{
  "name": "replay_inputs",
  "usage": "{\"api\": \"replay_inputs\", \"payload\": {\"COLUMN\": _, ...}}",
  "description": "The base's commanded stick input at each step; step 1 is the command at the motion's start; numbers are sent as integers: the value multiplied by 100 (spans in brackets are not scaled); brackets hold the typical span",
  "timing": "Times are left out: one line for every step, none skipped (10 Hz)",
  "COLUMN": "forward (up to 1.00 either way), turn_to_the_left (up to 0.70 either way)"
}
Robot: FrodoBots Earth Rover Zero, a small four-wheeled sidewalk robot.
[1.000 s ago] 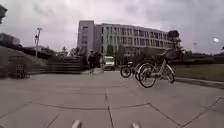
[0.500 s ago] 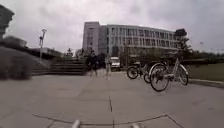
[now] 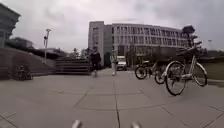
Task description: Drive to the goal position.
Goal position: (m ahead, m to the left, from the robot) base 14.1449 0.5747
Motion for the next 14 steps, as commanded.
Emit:
{"api": "replay_inputs", "payload": {"forward": 85, "turn_to_the_left": 0}}
{"api": "replay_inputs", "payload": {"forward": 85, "turn_to_the_left": 0}}
{"api": "replay_inputs", "payload": {"forward": 85, "turn_to_the_left": -4}}
{"api": "replay_inputs", "payload": {"forward": 85, "turn_to_the_left": -15}}
{"api": "replay_inputs", "payload": {"forward": 85, "turn_to_the_left": -20}}
{"api": "replay_inputs", "payload": {"forward": 85, "turn_to_the_left": -10}}
{"api": "replay_inputs", "payload": {"forward": 85, "turn_to_the_left": -1}}
{"api": "replay_inputs", "payload": {"forward": 85, "turn_to_the_left": 0}}
{"api": "replay_inputs", "payload": {"forward": 85, "turn_to_the_left": 0}}
{"api": "replay_inputs", "payload": {"forward": 85, "turn_to_the_left": 0}}
{"api": "replay_inputs", "payload": {"forward": 85, "turn_to_the_left": -9}}
{"api": "replay_inputs", "payload": {"forward": 85, "turn_to_the_left": -20}}
{"api": "replay_inputs", "payload": {"forward": 85, "turn_to_the_left": -33}}
{"api": "replay_inputs", "payload": {"forward": 85, "turn_to_the_left": -32}}
